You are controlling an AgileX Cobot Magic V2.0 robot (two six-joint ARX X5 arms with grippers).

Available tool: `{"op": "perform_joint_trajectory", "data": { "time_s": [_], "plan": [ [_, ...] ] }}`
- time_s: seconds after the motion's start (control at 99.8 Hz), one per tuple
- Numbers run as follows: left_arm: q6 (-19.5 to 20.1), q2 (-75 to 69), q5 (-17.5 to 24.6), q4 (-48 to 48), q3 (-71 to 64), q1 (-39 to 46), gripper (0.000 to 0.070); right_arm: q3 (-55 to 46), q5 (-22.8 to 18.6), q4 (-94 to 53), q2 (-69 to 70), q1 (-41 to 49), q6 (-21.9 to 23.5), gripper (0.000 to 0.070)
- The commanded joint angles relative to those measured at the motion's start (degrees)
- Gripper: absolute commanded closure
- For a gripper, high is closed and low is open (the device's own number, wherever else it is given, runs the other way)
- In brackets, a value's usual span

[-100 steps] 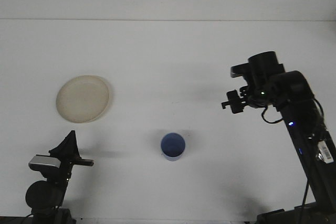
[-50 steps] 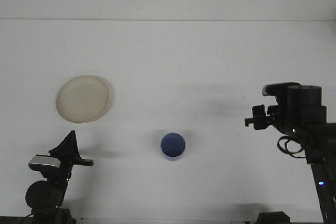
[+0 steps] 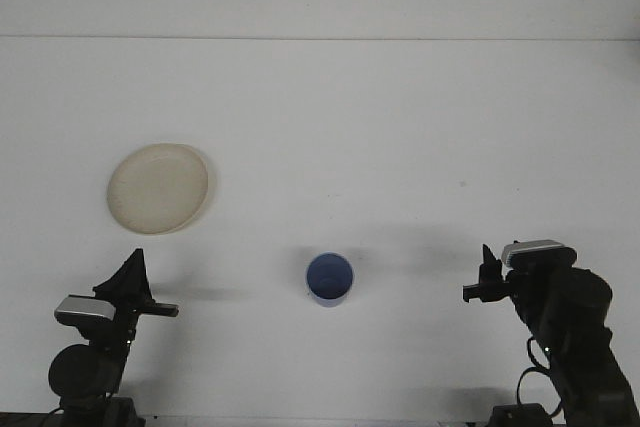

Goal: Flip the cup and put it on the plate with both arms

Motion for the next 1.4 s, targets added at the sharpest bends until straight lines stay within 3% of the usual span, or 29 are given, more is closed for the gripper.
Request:
{"op": "perform_joint_trajectory", "data": {
  "time_s": [0.0,0.1,0.391,1.112,1.393],
  "plan": [
    [0.70,-0.09,0.11,0.59,-1.14,-0.02,0.0688,-2.29,0.17,4.92,-2.97,0.02,0.68,0.0359],
    [0.70,-0.09,0.09,0.57,-1.14,-0.02,0.0688,-5.16,0.17,9.70,-7.30,0.04,2.64,0.0359],
    [0.70,-0.09,0.11,0.59,-1.14,-0.02,0.0688,-5.77,2.75,10.62,-10.10,0.02,2.32,0.0359],
    [1.25,-0.09,0.02,0.70,0.61,-0.02,0.0688,-5.77,2.75,10.62,-10.10,0.02,1.86,0.0359],
    [-0.37,4.79,-4.15,-14.95,14.75,0.02,0.0688,-5.77,2.75,10.62,-10.10,0.02,1.86,0.0359]
  ]
}}
